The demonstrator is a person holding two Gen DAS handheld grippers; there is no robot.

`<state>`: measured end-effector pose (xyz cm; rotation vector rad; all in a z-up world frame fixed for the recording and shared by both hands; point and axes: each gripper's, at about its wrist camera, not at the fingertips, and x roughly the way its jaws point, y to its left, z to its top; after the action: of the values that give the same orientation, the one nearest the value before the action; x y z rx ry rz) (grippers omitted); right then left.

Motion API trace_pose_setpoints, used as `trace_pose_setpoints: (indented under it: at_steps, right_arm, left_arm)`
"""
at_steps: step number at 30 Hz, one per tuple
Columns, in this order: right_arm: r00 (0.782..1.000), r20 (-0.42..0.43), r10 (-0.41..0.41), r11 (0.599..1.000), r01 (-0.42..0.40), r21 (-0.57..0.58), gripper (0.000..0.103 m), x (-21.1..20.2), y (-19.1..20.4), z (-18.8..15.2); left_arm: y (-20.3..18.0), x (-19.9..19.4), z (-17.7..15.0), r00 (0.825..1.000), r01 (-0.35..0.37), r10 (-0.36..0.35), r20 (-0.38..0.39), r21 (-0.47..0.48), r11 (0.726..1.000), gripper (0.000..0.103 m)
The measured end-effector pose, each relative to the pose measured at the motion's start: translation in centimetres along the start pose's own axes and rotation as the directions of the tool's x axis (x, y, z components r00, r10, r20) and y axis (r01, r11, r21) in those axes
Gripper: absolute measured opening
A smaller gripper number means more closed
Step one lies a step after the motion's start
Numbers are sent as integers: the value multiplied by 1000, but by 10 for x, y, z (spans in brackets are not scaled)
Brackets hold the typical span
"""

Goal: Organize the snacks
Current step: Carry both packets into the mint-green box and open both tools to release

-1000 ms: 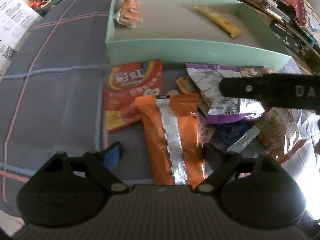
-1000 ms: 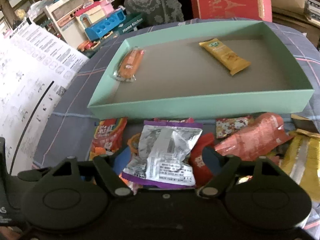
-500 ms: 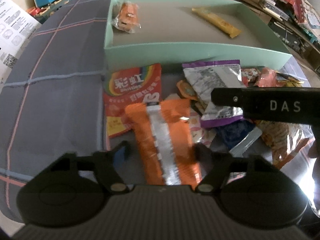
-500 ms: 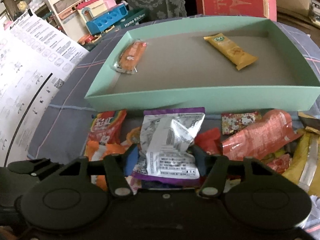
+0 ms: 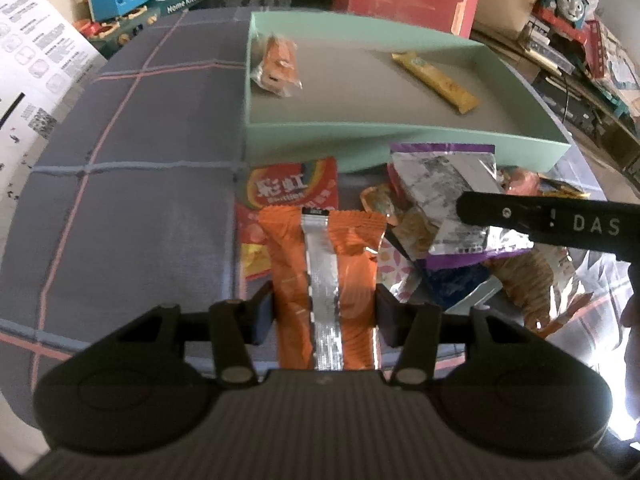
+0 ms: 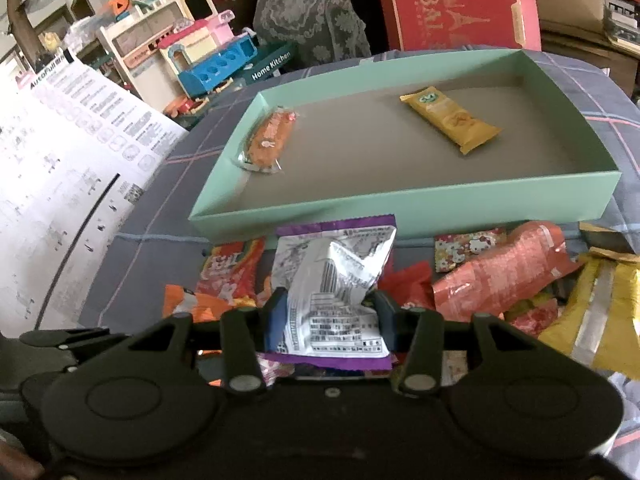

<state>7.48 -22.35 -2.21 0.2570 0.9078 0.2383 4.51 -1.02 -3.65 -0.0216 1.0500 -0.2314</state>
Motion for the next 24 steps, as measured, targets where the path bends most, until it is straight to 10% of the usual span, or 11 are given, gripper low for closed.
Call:
trace_pose_setpoints:
  at_steps: [13,24]
  right_arm:
    - [991,131,4,1000,-6,15,45,-26,-19,58]
    - [991,121,-56,998,53,35,45,34,-46,142]
  left_arm:
    - [-9,-21,80,991,43,-46,124,27,999,50]
    - [-9,47,198,994,14,-20,108,57,998,50]
